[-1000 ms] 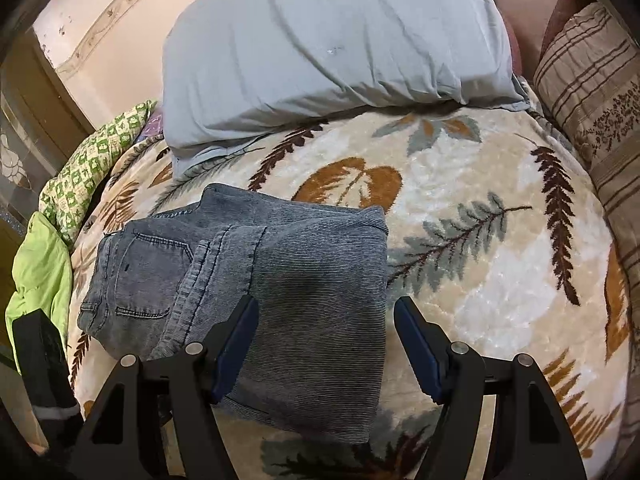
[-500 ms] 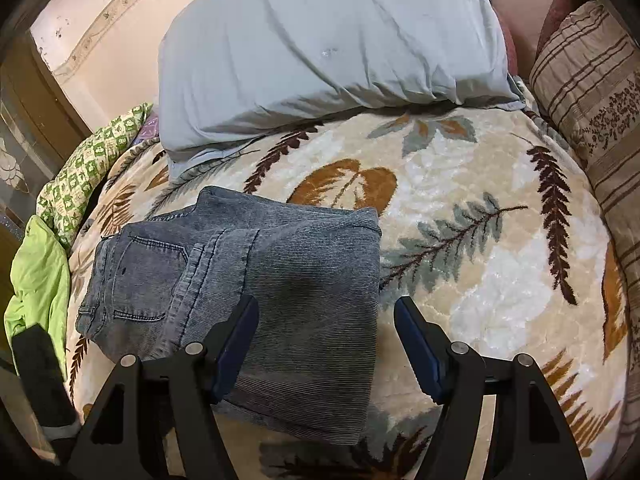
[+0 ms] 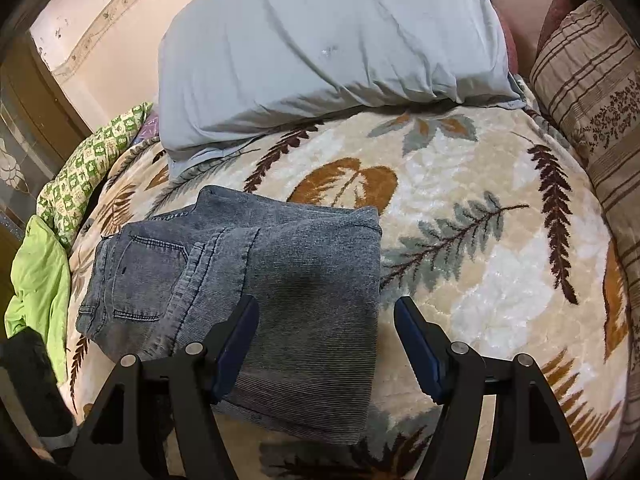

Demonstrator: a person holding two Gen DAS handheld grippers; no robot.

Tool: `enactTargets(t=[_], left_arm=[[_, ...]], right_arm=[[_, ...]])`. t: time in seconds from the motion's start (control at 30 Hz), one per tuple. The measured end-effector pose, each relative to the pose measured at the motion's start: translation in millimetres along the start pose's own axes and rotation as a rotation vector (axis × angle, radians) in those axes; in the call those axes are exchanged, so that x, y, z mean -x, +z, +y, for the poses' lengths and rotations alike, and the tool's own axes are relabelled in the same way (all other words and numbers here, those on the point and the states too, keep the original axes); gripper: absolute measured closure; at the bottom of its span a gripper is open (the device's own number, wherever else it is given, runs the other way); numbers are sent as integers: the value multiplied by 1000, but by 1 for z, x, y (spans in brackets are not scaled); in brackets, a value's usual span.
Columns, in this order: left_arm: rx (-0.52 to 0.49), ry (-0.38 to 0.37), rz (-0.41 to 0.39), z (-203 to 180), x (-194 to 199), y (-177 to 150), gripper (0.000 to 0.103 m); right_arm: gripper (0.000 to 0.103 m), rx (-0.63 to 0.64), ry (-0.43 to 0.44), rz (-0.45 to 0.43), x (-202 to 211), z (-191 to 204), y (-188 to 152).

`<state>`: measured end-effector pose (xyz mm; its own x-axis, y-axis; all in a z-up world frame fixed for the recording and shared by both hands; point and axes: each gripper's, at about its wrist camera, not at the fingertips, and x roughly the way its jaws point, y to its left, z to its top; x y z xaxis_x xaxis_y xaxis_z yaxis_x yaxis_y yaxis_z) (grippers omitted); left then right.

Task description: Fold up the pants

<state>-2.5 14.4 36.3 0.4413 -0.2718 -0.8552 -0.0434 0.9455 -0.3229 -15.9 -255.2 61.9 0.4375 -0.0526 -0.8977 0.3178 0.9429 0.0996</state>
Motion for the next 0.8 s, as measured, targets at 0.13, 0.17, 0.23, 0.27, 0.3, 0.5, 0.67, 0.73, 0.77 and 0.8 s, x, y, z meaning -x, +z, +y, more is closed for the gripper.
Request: enactTargets(t=[0.13,0.17,0.23,0.27,0.3,0.5,0.67,0.73,0.77,0.8], left_arm=[[14,-11,-3,0,1,2,79],[12,-10,-9,-1,2,2,76],[11,-8,-17,-1,4,2,73],[12,-13,-16,-1,5,3,73],[12,-17,-15,-1,6,4,72],[37,-45,-3,9,11,8,65],[84,-88,13,22,10,17,62],[106,-98,41,26,1,20,68],[123,-111,56,30,-4,22,77],[124,-116,69,32,-7,22,80]], right_arm=[[32,4,3,1,-1,0,0],[32,5,4,4,-2,1,0],[32,-6,26,12,-4,-2,0],[32,-15,44,19,-6,-4,0],[31,-27,59,31,-9,-6,1],[31,-107,91,81,-29,-29,-1],[31,-145,99,118,-45,-44,-4],[31,-138,108,151,-56,-46,-6],[31,-134,107,170,-61,-46,-7],[32,-133,105,192,-67,-46,-8]])
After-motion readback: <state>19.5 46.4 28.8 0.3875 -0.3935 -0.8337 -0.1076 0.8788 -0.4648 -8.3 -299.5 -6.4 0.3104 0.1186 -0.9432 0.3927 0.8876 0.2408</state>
